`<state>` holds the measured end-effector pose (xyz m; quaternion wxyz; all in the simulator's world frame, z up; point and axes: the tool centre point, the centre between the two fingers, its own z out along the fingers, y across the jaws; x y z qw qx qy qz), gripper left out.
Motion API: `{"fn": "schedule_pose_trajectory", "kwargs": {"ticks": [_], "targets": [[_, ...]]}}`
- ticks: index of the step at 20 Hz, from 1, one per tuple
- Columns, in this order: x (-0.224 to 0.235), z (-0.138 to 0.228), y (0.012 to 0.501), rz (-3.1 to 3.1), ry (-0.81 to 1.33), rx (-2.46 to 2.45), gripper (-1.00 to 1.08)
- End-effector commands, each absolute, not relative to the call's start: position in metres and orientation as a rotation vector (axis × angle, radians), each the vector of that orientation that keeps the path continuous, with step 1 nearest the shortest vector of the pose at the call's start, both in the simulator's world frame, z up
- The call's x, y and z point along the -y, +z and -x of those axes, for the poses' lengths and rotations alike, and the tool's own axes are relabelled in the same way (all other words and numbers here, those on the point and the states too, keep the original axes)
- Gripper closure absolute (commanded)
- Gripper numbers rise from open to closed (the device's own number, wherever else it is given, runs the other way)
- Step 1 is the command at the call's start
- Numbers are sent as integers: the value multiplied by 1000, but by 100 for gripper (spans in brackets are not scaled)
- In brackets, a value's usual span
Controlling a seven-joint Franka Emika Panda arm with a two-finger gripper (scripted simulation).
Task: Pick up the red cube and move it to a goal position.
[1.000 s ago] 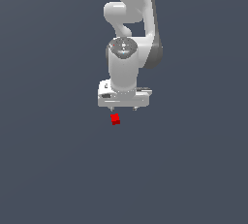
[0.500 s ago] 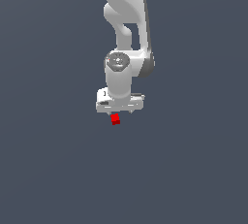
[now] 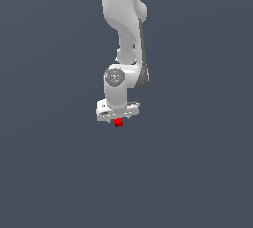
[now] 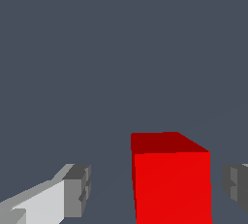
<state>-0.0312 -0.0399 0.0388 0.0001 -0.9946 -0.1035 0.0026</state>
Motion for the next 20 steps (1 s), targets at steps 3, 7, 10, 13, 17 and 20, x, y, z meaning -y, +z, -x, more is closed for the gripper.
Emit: {"fn": "schedule_pose_trajectory", "kwargs": {"ticks": [3,7,10,13,17,20], "targets": [[45,32,24,3120,1,365,-92],[46,32,20,3119,0,373,-92],[46,32,20,3119,0,373,108],[46,32,20,3119,0,373,108],[46,32,20,3119,0,373,108],[47,32,22,3120,0,372,108]]}}
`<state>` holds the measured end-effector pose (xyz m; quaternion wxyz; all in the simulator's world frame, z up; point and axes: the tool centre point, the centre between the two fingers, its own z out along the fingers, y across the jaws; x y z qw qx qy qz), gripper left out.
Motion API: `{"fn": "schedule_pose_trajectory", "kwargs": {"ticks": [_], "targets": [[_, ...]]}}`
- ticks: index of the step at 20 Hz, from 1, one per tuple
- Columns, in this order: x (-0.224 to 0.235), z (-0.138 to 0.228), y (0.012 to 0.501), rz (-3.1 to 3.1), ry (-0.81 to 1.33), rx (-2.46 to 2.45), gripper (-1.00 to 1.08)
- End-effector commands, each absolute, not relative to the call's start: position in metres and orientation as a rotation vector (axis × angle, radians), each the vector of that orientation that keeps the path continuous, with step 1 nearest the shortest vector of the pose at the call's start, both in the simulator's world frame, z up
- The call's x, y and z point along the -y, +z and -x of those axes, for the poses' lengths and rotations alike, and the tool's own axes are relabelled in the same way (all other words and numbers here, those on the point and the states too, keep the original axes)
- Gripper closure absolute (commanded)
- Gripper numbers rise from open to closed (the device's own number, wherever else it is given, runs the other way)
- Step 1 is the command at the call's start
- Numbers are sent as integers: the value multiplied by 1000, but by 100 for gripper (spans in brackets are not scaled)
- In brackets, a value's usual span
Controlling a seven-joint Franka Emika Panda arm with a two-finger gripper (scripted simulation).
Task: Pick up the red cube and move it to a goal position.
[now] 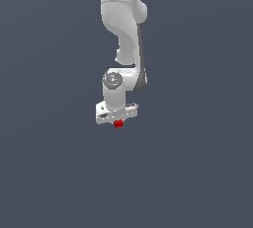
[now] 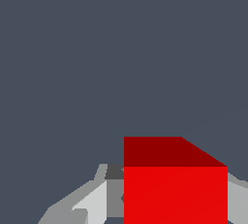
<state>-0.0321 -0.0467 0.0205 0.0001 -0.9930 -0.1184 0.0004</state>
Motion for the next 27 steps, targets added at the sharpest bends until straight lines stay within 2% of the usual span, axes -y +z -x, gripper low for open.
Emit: {"fn": "schedule_pose_trajectory", "kwargs": {"ticks": [1,7,18,27], "targets": [[46,31,23,3120,0,372,108],[41,26,47,3120,0,372,108],[24,6,124,3120,0,373,108],[19,-1,144,3120,0,373,108]]}}
